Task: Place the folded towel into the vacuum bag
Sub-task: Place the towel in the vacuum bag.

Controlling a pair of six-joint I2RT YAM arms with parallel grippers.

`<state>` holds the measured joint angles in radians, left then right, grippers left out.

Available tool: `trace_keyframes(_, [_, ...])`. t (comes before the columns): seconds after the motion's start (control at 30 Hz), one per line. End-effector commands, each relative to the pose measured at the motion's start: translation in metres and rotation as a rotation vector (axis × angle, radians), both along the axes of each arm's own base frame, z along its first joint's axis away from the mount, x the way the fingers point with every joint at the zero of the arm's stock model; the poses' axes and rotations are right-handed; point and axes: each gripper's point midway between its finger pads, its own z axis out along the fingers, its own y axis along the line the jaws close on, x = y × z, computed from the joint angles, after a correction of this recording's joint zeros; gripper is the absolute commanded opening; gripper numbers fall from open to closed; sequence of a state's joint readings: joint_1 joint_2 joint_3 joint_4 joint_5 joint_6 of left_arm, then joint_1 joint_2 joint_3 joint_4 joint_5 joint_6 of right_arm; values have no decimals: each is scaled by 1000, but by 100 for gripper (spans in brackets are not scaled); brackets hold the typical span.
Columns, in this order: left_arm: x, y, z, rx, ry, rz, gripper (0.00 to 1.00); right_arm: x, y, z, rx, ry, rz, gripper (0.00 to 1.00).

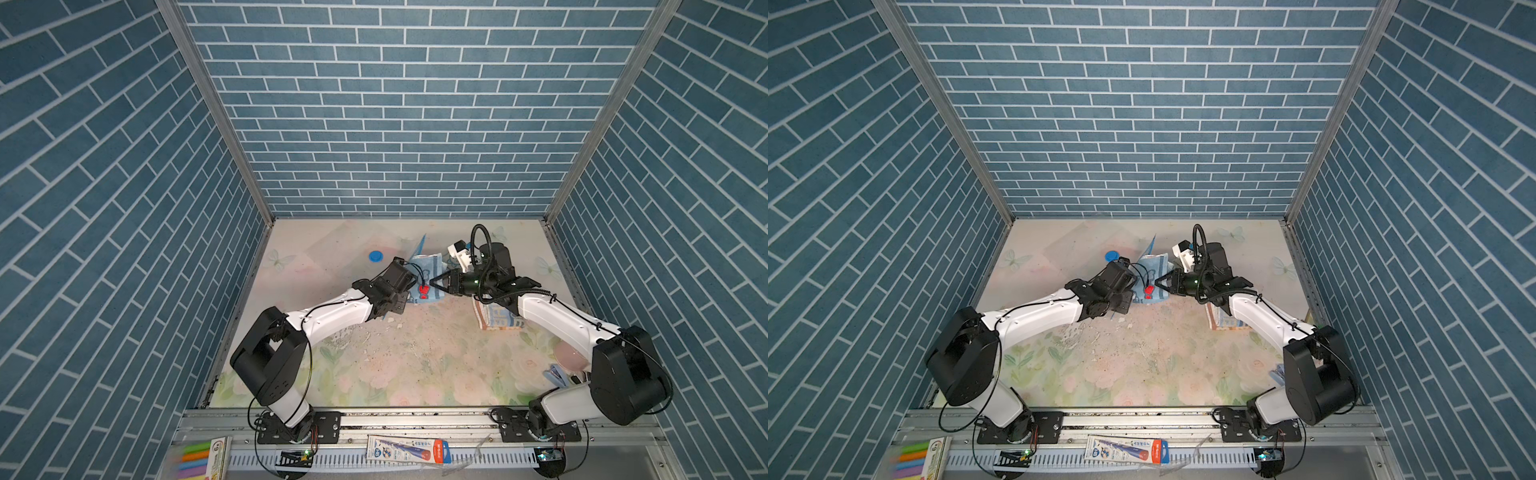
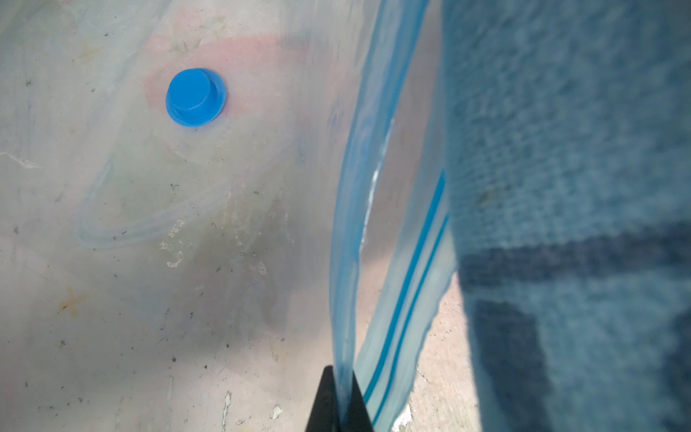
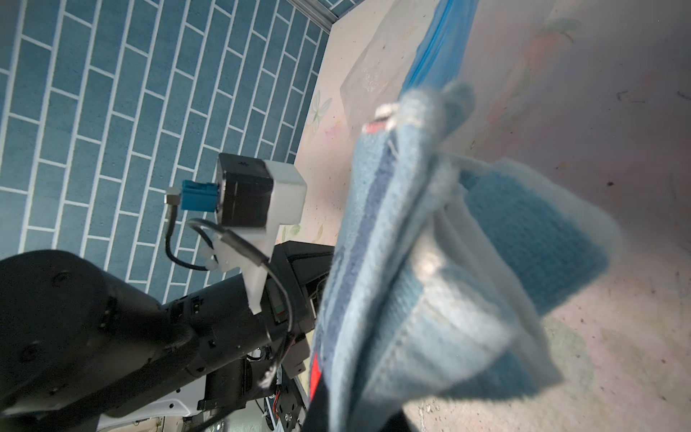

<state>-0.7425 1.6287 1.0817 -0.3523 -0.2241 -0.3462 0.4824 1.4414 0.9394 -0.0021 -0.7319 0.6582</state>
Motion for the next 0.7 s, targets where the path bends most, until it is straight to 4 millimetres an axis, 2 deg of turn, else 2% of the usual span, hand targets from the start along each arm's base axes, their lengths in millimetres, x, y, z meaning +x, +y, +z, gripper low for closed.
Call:
trace_keyframes(0.0, [6,1,9,1,-26,8,0,-9,-2,19,36,-26,11,0])
trace_keyframes(0.13, [6,-2,9,-14,-16,10,0,5,-29,26,-54,-123,-171,0])
trace_keyframes(0.27, [5,-4,6,-34,0,16,0,27,-44,49,-30,-236,-330,0])
trace_keyframes(0.43, [7,-4,6,-36,18,56,0,46,-40,53,-75,-281,-419,0])
trace_keyframes(0.57, [10,-5,7,-56,20,96,0,47,-32,51,-159,-316,-450,0])
trace_keyframes(0.67, [12,-9,11,-83,19,99,0,48,-33,51,-188,-341,-497,0])
